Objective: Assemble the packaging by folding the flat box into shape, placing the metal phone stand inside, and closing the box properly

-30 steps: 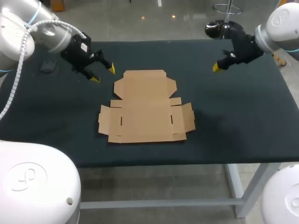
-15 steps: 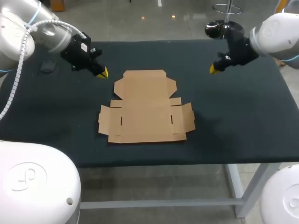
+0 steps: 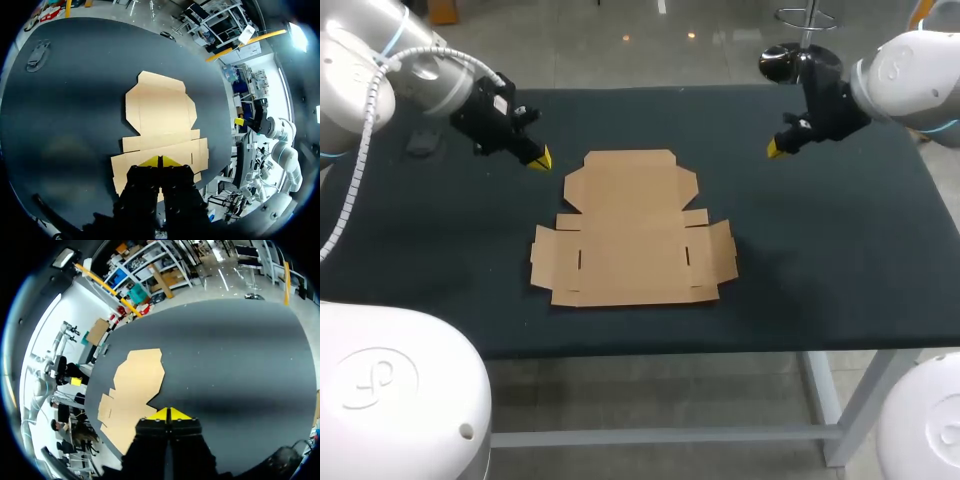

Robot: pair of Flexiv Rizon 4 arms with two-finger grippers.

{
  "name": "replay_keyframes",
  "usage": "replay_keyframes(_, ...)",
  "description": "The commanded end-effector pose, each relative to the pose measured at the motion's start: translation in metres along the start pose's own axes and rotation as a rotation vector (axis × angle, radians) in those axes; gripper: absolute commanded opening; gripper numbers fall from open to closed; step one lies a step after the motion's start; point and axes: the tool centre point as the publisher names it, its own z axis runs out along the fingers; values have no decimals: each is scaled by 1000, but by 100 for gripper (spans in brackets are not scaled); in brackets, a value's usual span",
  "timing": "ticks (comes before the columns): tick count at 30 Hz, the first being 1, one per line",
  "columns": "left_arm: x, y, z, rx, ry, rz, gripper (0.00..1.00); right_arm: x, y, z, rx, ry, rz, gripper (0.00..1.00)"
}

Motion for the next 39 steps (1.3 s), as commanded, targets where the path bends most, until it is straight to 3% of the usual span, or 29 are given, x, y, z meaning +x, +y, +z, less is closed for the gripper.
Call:
replay_keyframes(1, -15, 5, 11, 15, 9, 10, 0, 0, -2, 5, 3, 11, -6, 0)
replay_keyframes(15, -52, 12, 40, 50, -22, 7, 0, 4, -10, 18, -3, 22, 22, 0)
replay_keyframes(29, -52, 12, 40, 50, -22, 7, 0, 4, -10, 18, -3, 22, 22, 0)
replay_keyframes(39, -58, 25, 52, 57, -25, 91, 0, 13, -44, 34, 87, 63, 55, 0)
